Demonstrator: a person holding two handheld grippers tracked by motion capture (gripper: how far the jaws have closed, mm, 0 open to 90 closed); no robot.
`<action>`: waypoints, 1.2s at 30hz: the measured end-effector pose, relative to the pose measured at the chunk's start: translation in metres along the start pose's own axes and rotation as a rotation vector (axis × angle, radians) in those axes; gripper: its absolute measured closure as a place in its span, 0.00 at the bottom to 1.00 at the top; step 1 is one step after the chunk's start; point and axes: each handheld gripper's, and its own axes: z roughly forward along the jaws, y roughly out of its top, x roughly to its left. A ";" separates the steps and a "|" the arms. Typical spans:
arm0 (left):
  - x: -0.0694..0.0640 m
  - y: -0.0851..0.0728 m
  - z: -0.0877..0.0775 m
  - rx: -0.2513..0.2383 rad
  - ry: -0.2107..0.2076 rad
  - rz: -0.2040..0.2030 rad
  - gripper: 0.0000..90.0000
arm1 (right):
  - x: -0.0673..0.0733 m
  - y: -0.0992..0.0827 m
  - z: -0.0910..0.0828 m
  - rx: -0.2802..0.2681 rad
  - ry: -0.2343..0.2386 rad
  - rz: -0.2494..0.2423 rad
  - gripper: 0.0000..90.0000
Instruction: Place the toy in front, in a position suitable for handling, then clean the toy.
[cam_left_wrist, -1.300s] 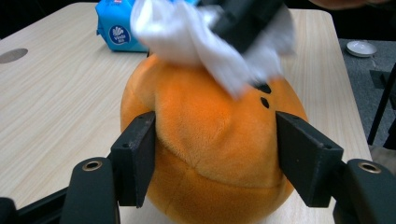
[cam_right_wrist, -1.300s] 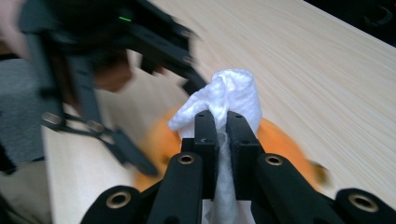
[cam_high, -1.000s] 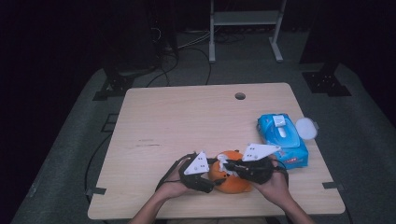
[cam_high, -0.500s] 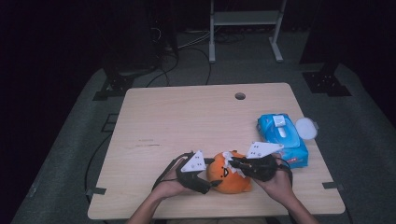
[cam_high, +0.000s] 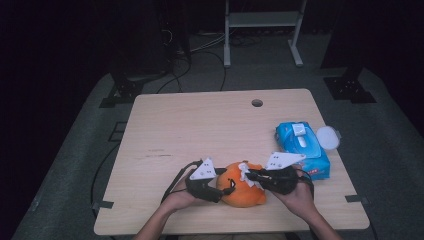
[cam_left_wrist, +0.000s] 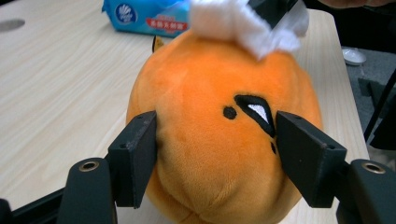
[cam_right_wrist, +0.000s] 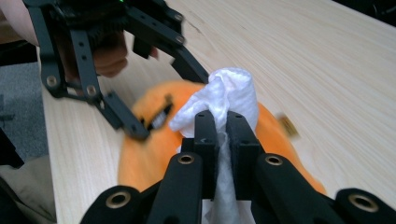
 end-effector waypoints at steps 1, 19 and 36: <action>0.002 -0.002 -0.001 -0.001 -0.002 -0.012 0.35 | 0.000 0.000 0.000 0.000 0.000 0.000 0.93; -0.005 0.003 0.005 -0.082 -0.005 0.039 0.26 | -0.002 -0.005 0.007 0.010 0.014 0.019 0.92; 0.017 -0.013 -0.005 -0.054 -0.015 -0.062 0.35 | -0.003 -0.007 -0.002 -0.009 0.025 0.033 0.92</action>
